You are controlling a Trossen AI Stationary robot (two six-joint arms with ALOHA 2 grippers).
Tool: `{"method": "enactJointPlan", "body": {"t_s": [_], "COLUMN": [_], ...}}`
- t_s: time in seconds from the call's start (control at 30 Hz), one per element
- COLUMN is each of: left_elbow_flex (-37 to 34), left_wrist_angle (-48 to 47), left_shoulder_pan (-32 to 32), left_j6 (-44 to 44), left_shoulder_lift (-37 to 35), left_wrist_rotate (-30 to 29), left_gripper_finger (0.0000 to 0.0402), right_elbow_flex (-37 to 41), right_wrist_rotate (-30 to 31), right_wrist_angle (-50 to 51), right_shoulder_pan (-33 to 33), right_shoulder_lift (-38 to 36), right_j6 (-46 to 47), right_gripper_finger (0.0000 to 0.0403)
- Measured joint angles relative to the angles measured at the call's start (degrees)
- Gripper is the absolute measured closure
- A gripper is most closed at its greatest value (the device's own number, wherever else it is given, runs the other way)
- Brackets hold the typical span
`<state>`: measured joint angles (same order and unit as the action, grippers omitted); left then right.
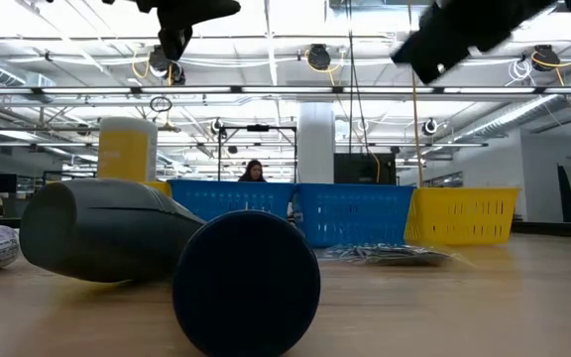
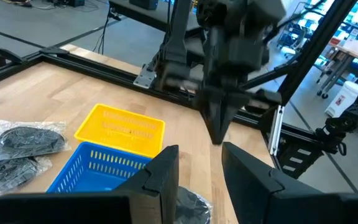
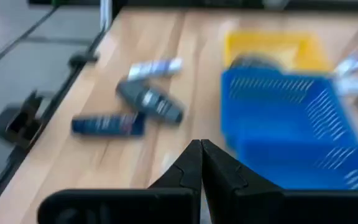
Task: Pick & Place Travel size toiletries
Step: Put the hairbrush into the left yellow bin
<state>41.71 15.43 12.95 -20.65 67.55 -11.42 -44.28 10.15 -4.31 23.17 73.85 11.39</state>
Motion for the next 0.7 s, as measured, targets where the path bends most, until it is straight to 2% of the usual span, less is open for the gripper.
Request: {"method": "enactJointPlan", "body": {"t_s": [0.13,0.3,0.47,0.7], "left_elbow_flex": [0.0,0.0,0.0,0.0], "left_wrist_angle": [-0.3,-0.3,-0.3,-0.6], "left_shoulder_pan": [0.0,0.0,0.0,0.0], "left_j6": [0.3,0.7,0.6,0.7], "left_shoulder_lift": [0.0,0.0,0.0,0.0], "left_wrist_rotate": [0.0,0.0,0.0,0.0], "left_gripper_finger": [0.0282,0.0282,0.0282,0.0282], "right_elbow_flex": [1.9,2.3,2.3,2.2], "right_wrist_rotate": [-4.6,-6.0,-8.7,-7.5], "right_wrist_angle": [-1.2,-2.3,-5.6,-10.9], "right_shoulder_pan": [0.7,1.7,2.4,4.1], "right_shoulder_lift": [4.2,10.5,14.7,18.6], "right_j6": [3.6,5.7,6.9,5.6], "right_gripper_finger": [0.0403,0.0390,0.0331,0.0251]}}
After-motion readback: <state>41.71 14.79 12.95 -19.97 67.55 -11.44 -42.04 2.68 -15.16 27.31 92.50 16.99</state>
